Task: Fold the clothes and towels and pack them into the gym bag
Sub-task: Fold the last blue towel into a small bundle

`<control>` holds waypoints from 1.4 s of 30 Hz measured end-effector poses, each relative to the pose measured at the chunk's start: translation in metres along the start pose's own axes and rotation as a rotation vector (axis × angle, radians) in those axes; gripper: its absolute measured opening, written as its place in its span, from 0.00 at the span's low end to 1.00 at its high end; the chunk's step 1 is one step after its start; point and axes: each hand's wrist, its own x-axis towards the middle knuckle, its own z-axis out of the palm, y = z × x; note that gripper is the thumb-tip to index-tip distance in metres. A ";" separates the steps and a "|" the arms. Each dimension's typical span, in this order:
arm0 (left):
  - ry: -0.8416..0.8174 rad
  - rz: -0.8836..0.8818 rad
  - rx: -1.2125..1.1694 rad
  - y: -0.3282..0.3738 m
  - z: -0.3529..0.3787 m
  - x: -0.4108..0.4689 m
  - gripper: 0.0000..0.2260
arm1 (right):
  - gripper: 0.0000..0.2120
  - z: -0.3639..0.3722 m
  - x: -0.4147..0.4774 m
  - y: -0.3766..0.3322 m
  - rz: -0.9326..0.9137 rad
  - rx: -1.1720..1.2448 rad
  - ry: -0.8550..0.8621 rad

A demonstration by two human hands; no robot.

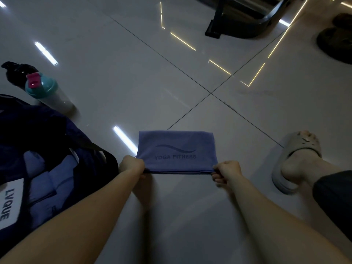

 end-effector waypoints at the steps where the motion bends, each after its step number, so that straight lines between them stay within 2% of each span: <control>1: 0.007 0.006 0.008 -0.003 0.002 0.002 0.04 | 0.10 0.001 0.001 0.002 -0.002 -0.006 0.009; 4: 0.048 0.068 0.030 -0.011 0.002 -0.003 0.10 | 0.10 0.002 -0.001 0.005 -0.015 -0.041 0.036; 11: 0.056 0.122 -0.221 -0.025 0.009 -0.003 0.06 | 0.08 -0.003 0.008 0.014 -0.068 -0.037 0.216; 14: 0.035 0.139 -0.206 -0.032 0.013 0.011 0.06 | 0.08 -0.005 0.010 0.018 -0.050 -0.011 0.252; 16: 0.032 0.193 -0.149 -0.032 0.012 0.011 0.06 | 0.05 -0.006 0.008 0.019 -0.037 -0.049 0.251; 17: 0.036 0.222 -0.100 -0.031 0.011 0.008 0.06 | 0.01 -0.007 0.006 0.018 -0.034 -0.086 0.249; 18: 0.052 0.243 -0.037 -0.028 0.008 0.002 0.06 | 0.03 -0.009 0.001 0.013 -0.039 -0.165 0.259; 20: 0.130 0.305 0.074 -0.025 0.005 -0.014 0.05 | 0.10 -0.012 -0.014 0.001 -0.102 -0.488 0.313; 22: 0.249 0.523 0.189 -0.022 0.008 -0.025 0.05 | 0.14 -0.008 -0.027 -0.008 -0.302 -0.728 0.412; 24: 0.270 0.845 0.344 -0.017 0.020 -0.029 0.11 | 0.21 0.010 -0.036 -0.010 -0.615 -0.832 0.377; 26: 0.161 0.994 0.526 -0.011 0.035 -0.020 0.22 | 0.29 0.034 -0.042 -0.005 -0.816 -1.045 0.225; 27: 0.094 1.002 0.607 -0.009 0.040 -0.015 0.27 | 0.30 0.043 -0.040 0.001 -0.846 -1.147 0.160; 29: 0.006 0.989 0.750 -0.007 0.046 -0.002 0.33 | 0.30 0.040 -0.032 0.016 -0.773 -1.291 0.076; 32: -0.028 0.972 0.913 -0.014 0.043 0.011 0.37 | 0.37 0.020 -0.026 0.040 -0.719 -1.422 0.077; 34: 0.048 1.014 0.914 -0.010 0.041 0.011 0.38 | 0.41 0.021 -0.024 0.033 -0.715 -1.428 0.115; 37: 0.188 1.120 0.792 0.013 0.050 0.012 0.34 | 0.37 0.049 -0.020 -0.005 -0.822 -1.297 0.212; 40: 0.136 1.165 0.737 0.032 0.066 0.023 0.34 | 0.31 0.076 -0.001 -0.042 -0.972 -1.235 0.166; 42: 0.080 1.149 0.769 0.032 0.073 0.034 0.36 | 0.31 0.081 0.017 -0.052 -0.958 -1.256 0.125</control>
